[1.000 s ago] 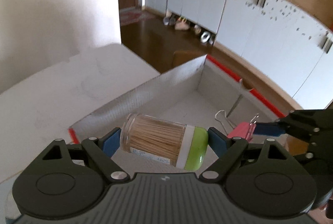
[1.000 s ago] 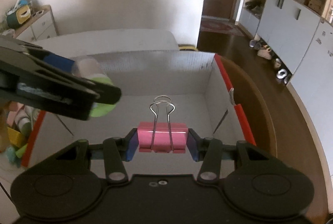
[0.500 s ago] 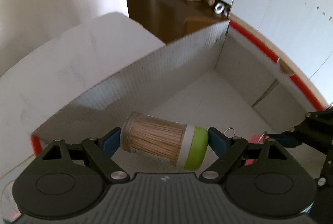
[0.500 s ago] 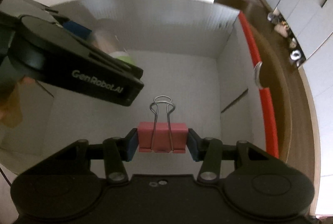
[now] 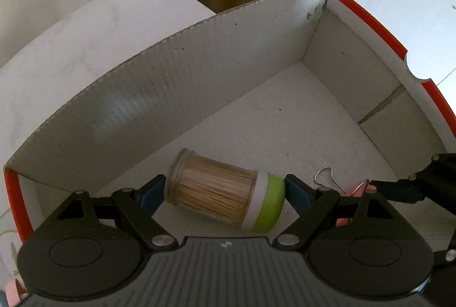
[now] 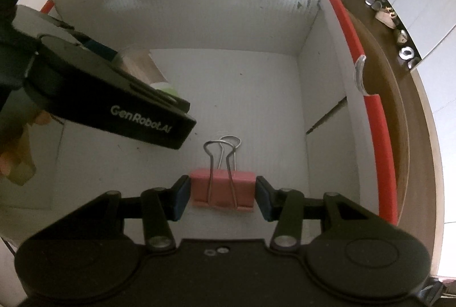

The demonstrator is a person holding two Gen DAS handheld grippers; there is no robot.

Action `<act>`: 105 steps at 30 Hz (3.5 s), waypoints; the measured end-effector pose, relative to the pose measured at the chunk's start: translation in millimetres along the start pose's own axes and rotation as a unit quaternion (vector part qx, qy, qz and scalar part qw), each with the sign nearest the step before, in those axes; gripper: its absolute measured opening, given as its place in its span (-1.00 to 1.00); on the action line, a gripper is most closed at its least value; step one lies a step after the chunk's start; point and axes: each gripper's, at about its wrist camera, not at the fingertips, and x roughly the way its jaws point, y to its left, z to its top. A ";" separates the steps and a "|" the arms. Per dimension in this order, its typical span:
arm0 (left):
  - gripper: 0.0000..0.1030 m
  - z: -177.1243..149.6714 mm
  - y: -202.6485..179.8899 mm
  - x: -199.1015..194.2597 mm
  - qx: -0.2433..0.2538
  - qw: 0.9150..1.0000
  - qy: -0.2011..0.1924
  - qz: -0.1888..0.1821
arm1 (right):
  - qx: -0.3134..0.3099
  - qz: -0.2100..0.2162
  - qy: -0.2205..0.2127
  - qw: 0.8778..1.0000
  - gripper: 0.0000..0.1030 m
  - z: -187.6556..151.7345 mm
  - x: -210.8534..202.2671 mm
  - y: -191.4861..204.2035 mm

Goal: Organize rigid objects
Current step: 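Carry the toothpick jar and pink binder clip into the red box with both tools, then open both tools to release the jar and clip in the box, then return both tools to the pile of items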

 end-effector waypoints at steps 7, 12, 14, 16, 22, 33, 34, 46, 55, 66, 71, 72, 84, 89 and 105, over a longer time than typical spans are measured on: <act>0.72 2.0 1.8 -1.1 -0.016 1.000 0.010 -0.004 | 0.021 0.001 -0.015 1.000 0.04 -5.4 -10.7 -2.0; 0.72 -2.4 4.4 -11.5 -0.021 1.000 0.000 -0.005 | 0.034 0.004 -0.036 0.999 0.13 -6.9 -19.4 -9.9; 0.72 -1.3 2.7 -14.4 -0.019 1.000 -0.008 -0.005 | 0.038 0.006 -0.044 0.998 0.19 -9.9 -25.0 -9.7; 0.72 -2.0 2.4 -18.4 -0.018 1.000 -0.013 -0.006 | 0.042 0.006 -0.052 0.998 0.19 -12.2 -31.2 -9.6; 0.72 -9.1 3.8 -42.1 -0.021 0.999 -0.050 -0.007 | 0.060 0.019 -0.089 0.994 0.30 -23.4 -57.4 -9.8; 0.72 -36.3 6.6 -94.2 -0.033 0.991 -0.122 -0.041 | 0.089 0.033 -0.163 0.982 0.47 -47.8 -105.8 -3.7; 0.72 -40.5 7.6 -100.2 -0.032 0.990 -0.129 -0.044 | 0.092 0.034 -0.169 0.981 0.48 -49.3 -109.0 -3.3; 0.72 -90.3 11.6 -165.0 -0.031 0.975 -0.214 -0.051 | 0.100 0.039 -0.233 0.967 0.70 -74.6 -138.6 31.9; 0.74 -138.7 33.8 -199.9 -0.049 0.964 -0.260 -0.041 | 0.091 0.050 -0.274 0.956 0.89 -91.0 -150.5 74.2; 0.85 -192.9 92.6 -216.0 -0.073 0.959 -0.274 -0.022 | 0.101 0.060 -0.301 0.946 0.99 -89.9 -149.6 141.9; 0.87 -215.6 121.2 -218.3 -0.072 0.958 -0.277 -0.004 | 0.104 0.063 -0.300 0.946 1.00 -83.0 -142.2 172.8; 0.87 -219.3 128.5 -218.0 -0.073 0.958 -0.276 -0.001 | 0.104 0.063 -0.300 0.946 0.99 -81.7 -140.7 178.6; 0.87 -255.5 211.1 -204.0 -0.107 0.961 -0.257 0.007 | 0.121 0.037 -0.272 0.954 0.99 -59.2 -110.4 240.1; 0.87 -261.7 240.1 -186.5 -0.135 0.964 -0.229 -0.001 | 0.121 0.022 -0.256 0.959 0.99 -48.3 -93.1 261.5; 0.87 -281.6 280.8 -125.0 -0.117 0.978 -0.172 0.015 | 0.131 -0.019 -0.195 0.972 0.82 -22.7 -33.7 306.6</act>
